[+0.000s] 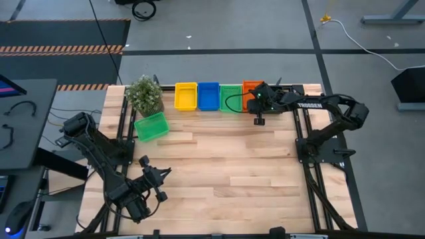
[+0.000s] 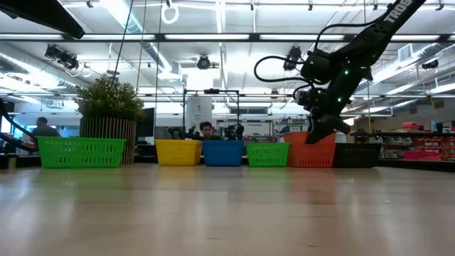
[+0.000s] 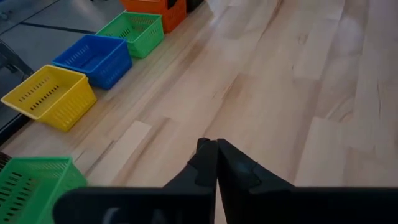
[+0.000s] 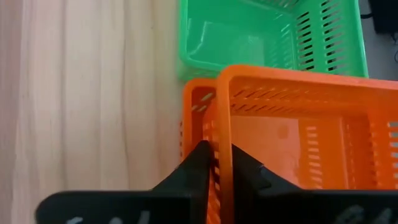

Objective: Stack baskets by color
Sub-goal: Stack the bottom orange bin on top of the orange bin

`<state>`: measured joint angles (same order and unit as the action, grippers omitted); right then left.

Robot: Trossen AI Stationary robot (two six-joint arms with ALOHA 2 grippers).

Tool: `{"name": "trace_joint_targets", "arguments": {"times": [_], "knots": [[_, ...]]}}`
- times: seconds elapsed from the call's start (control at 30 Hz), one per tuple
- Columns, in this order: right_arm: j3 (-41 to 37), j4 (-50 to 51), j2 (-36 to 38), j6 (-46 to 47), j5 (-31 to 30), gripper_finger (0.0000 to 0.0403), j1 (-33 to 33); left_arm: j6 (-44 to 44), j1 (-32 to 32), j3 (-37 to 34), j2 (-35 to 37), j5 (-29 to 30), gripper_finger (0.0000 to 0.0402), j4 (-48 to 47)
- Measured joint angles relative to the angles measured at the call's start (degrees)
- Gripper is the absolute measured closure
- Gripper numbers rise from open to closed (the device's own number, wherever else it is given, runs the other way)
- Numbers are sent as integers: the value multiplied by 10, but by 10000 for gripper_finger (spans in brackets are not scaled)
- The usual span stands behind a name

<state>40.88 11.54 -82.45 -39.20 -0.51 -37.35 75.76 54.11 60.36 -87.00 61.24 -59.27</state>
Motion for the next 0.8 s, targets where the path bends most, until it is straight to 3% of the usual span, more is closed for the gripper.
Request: {"name": "trace_joint_targets", "arguments": {"times": [0.3,0.5,0.8], "knots": [[0,2,46,2,3,309,1,0,0,0,0,0,390,1],[0,28,83,8,6,297,8,0,0,0,0,0,390,1],[0,24,62,30,6,270,10,-6,0,0,0,0,384,0]]}}
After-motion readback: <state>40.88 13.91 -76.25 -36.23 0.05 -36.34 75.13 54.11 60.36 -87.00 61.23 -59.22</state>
